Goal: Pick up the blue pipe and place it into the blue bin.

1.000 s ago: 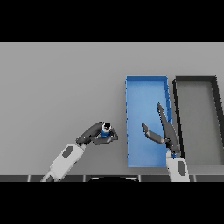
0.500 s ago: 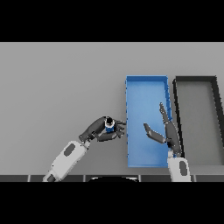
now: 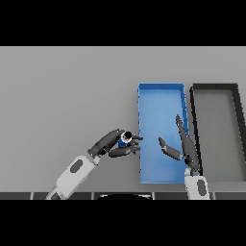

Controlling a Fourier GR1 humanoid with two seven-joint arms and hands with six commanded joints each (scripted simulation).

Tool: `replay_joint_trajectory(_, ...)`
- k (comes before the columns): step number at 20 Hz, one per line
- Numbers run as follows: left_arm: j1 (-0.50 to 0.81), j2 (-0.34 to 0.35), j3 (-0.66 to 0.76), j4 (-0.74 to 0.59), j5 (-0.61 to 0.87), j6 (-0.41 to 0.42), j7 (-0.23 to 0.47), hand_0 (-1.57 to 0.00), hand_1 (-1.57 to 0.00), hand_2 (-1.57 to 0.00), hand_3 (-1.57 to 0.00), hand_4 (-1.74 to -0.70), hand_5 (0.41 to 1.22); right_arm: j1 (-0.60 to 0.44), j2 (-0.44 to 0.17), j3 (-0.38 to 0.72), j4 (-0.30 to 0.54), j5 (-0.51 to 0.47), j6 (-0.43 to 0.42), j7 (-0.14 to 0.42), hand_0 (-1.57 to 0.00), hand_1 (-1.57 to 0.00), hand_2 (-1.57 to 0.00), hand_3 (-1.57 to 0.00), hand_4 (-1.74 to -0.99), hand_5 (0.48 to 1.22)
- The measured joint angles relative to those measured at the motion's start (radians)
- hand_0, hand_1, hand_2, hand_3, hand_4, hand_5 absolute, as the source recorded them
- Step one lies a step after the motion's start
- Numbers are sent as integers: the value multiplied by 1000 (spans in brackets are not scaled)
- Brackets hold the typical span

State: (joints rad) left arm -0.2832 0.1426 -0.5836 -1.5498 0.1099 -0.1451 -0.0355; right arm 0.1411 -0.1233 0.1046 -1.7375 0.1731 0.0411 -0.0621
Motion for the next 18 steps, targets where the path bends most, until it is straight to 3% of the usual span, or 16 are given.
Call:
replay_joint_trajectory(3,-2,6,6,-11,2,-1,-4,-1570,-1570,-1570,-1495,-1741,1220,1,3,-7,-12,-24,8,33,1,1,1,1,-1186,615)
replay_joint_trajectory(4,2,4,3,-3,1,-4,1,-1570,-1570,-1570,-1495,-1741,1220,1,-5,-14,-21,-58,33,5,1,1,1,1,-1196,622)
replay_joint_trajectory(5,-3,-3,-1,2,-5,-4,4,-1570,-1570,-1570,-1496,-1741,1220,-5,-15,-30,-40,-117,67,-17,1,1,1,1,-1195,608)
replay_joint_trajectory(7,-2,0,0,-3,-7,-5,0,-1570,-1571,-1571,-1496,-1741,1220,-34,-52,-50,-98,-282,177,4,1,1,1,1,-1231,572)
replay_joint_trajectory(10,8,5,-8,-11,-11,-13,1,-1571,-1571,-1571,-1493,-1741,1221,-78,-153,-39,-182,-436,306,104,1,1,1,1,-1303,515)
replay_joint_trajectory(13,-17,-7,0,2,-15,-11,-1,-1571,-1571,-1571,-1488,-1741,1221,-157,-225,-1,-267,-533,362,222,1,1,1,1,-1314,500)
replay_joint_trajectory(16,-23,-4,7,15,-17,-17,0,-1571,-1571,-1571,-1485,-1741,1221,-253,-229,68,-277,-561,389,324,1,1,1,1,-1314,510)
replay_joint_trajectory(18,-12,1,-1,-3,-18,-23,1,-1571,-1571,-1571,-1484,-1741,1221,-311,-228,103,-265,-536,415,342,1,1,1,1,-1306,521)
